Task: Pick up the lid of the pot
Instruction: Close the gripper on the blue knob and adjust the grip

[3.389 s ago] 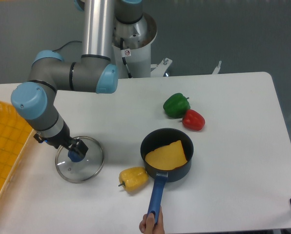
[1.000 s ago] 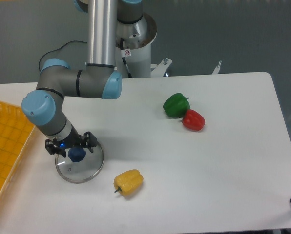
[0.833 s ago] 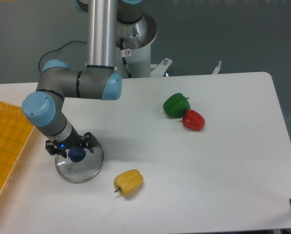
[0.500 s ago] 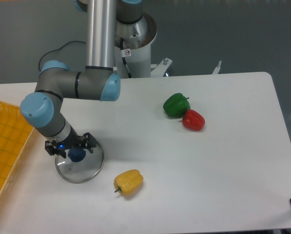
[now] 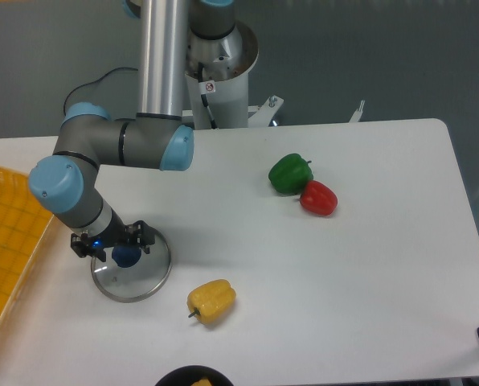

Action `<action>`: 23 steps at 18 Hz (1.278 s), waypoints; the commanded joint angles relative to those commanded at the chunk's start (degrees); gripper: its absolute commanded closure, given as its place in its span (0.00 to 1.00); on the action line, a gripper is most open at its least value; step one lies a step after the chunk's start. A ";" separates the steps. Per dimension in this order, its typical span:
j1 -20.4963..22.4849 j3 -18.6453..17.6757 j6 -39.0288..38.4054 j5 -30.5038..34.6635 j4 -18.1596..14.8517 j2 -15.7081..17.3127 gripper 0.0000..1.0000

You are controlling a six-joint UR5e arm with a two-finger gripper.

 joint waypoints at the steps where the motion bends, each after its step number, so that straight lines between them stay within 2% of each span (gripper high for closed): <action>1: 0.00 0.09 0.00 0.00 0.00 0.00 0.00; 12: 0.17 0.44 -1.84 0.17 -0.09 -0.09 0.00; 14: 0.53 0.44 -7.61 0.96 -0.17 0.09 0.00; 17: 1.05 -0.35 -16.49 6.40 0.00 0.27 0.00; 23: 0.97 -0.35 -21.53 7.03 0.35 0.44 0.00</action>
